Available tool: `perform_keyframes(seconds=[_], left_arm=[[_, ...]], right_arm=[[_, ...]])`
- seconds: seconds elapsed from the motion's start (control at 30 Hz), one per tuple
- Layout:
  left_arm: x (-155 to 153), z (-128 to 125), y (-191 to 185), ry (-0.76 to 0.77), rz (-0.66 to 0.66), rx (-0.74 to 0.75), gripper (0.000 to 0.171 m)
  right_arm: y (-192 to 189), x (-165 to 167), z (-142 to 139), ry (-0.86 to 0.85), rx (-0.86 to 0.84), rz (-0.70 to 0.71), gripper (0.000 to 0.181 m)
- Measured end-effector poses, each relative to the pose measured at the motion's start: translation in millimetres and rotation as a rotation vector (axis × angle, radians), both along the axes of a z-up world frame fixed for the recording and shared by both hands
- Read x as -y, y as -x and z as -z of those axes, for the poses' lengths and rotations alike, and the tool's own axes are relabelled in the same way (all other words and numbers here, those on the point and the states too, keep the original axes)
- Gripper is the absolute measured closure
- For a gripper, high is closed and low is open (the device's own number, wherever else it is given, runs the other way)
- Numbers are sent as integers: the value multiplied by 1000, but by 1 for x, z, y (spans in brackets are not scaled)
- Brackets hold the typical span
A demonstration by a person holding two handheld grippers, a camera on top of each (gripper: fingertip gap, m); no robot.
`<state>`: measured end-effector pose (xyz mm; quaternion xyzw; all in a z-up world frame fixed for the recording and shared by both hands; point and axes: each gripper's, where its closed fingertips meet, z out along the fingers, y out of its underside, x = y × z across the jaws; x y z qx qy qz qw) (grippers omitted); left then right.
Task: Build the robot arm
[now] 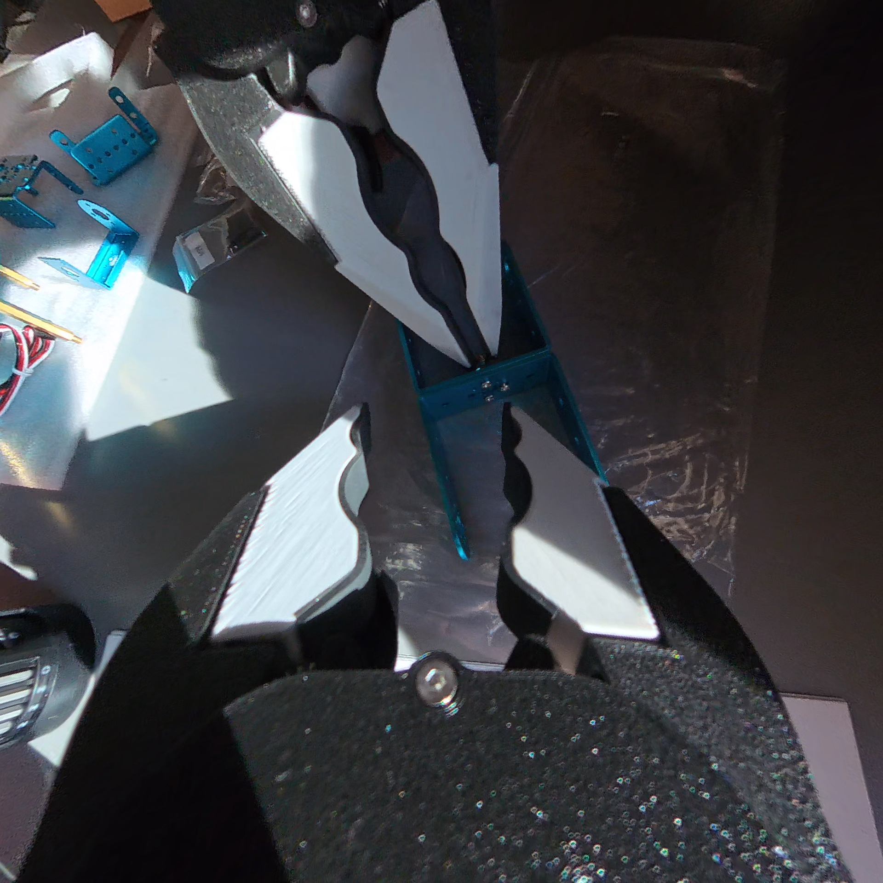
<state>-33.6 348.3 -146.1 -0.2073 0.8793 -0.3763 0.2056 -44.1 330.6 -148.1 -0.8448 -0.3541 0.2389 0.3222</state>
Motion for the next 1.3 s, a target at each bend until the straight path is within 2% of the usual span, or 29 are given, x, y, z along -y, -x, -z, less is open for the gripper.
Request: perform_keyframes(seconds=[0.17,0.33,0.63,0.87,1.3], left_arm=[[2,-3,-1,-4,-19,57,117],[5,-5,-3,3,-21,69,117],[7,-2,-3,-12,-23,62,117],[5,0,-3,-1,-29,29,124],[7,1,-4,-8,-30,29,126]], right_arm=[[2,1,1,51,-57,62,177],[3,2,3,62,-71,60,177],[3,1,-1,45,-91,59,177],[3,0,1,58,-100,75,177],[4,2,1,194,-238,154,177]])
